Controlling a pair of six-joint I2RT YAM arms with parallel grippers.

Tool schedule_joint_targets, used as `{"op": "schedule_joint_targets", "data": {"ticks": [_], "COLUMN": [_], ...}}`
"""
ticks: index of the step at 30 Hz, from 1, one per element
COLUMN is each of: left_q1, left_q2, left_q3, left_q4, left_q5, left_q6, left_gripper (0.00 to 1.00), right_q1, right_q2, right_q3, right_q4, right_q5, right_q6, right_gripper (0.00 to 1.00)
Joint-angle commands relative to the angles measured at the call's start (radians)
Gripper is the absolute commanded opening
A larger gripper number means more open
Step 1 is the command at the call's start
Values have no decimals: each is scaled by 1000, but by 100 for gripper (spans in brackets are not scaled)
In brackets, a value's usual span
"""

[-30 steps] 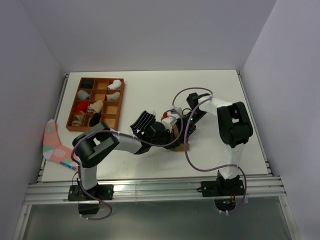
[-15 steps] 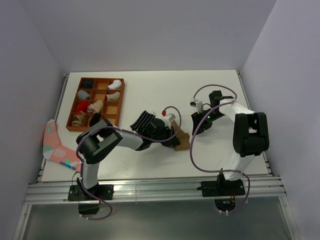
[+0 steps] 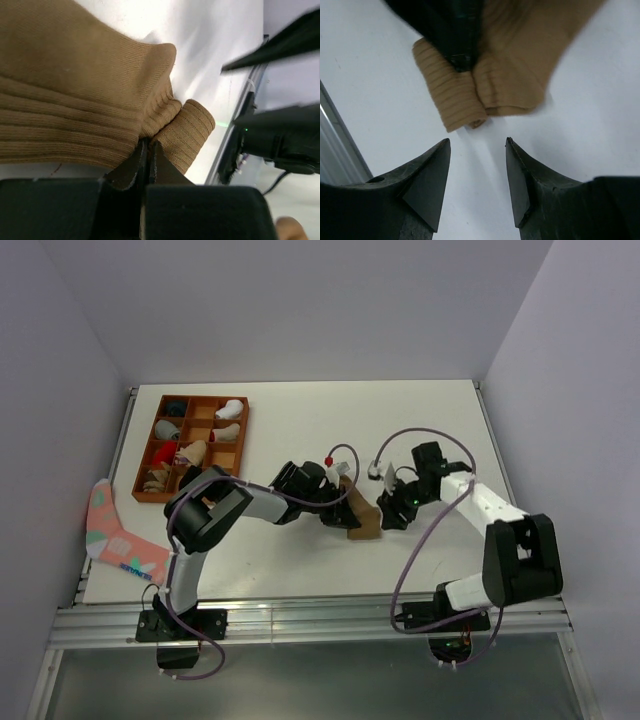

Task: Roll the socks
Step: Roll the sock at the center of the board.

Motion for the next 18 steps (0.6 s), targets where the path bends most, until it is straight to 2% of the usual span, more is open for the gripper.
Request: {"op": "schedule_joint_targets", "data": {"ticks": [1,6,18], "left_q1": [5,20,25], "left_q2": [100,113,110], "left_q3": [-38,-22,-8], "left_q4": [-209,-258,-282], "left_q5": [74,103,114], "left_q6": [12,35,38], "left_gripper": [0,0,0], "right_q1": [115,208,316], "right_q2": [-113,-222,-214], "right_q3": [-94,-182,-214], "right_q4": [134,213,248], "right_q5": [49,70,125], "right_q6": [-69,-70,-87], "right_gripper": [56,60,62]}}
